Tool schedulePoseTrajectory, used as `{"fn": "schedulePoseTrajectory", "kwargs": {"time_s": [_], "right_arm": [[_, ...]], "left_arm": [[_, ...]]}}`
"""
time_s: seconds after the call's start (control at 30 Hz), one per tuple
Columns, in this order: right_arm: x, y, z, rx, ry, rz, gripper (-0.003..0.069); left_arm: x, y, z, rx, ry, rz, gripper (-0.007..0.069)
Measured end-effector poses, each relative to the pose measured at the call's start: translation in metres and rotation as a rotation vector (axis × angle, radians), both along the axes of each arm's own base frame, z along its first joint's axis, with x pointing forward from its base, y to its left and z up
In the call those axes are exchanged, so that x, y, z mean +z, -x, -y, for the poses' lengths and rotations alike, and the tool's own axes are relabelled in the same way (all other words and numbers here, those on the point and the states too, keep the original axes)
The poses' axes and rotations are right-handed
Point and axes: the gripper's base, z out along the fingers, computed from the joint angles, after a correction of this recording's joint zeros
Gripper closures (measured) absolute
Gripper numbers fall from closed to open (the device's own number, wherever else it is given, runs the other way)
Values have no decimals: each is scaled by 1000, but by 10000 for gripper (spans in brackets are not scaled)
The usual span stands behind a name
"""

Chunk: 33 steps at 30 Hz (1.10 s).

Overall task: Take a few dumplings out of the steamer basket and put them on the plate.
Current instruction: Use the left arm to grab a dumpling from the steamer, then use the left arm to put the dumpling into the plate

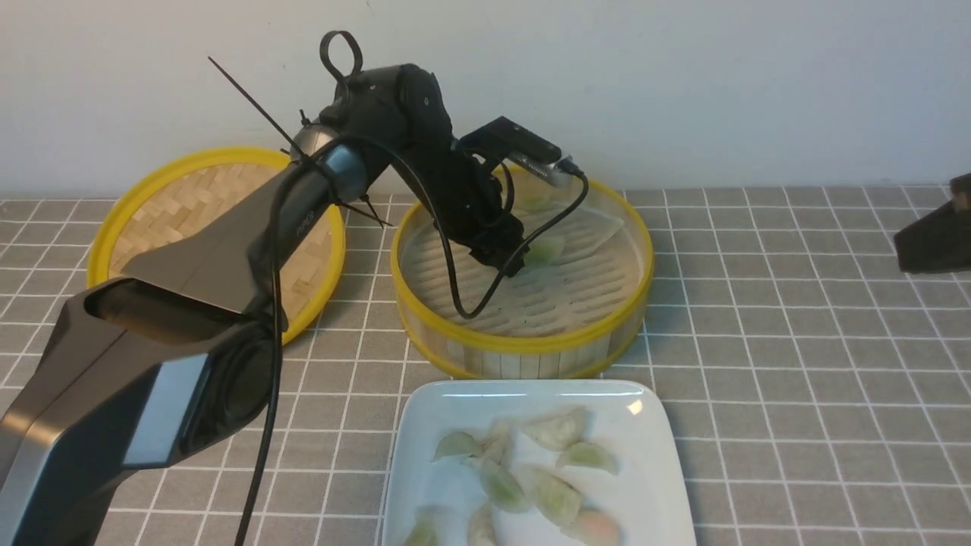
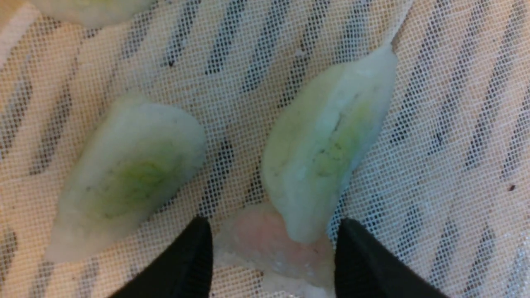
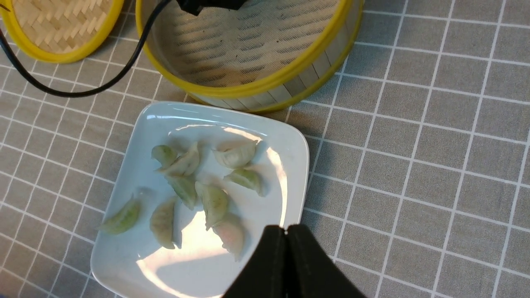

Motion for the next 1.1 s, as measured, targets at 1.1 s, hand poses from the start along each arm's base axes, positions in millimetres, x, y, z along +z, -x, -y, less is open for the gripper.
{"fn": "schedulePoseTrajectory", "kwargs": {"time_s": [1.1], "right_arm": [[1,0,-1,63,27,32,671]], "left_arm": [[155,214,-20,-9,-4,-183,305]]}}
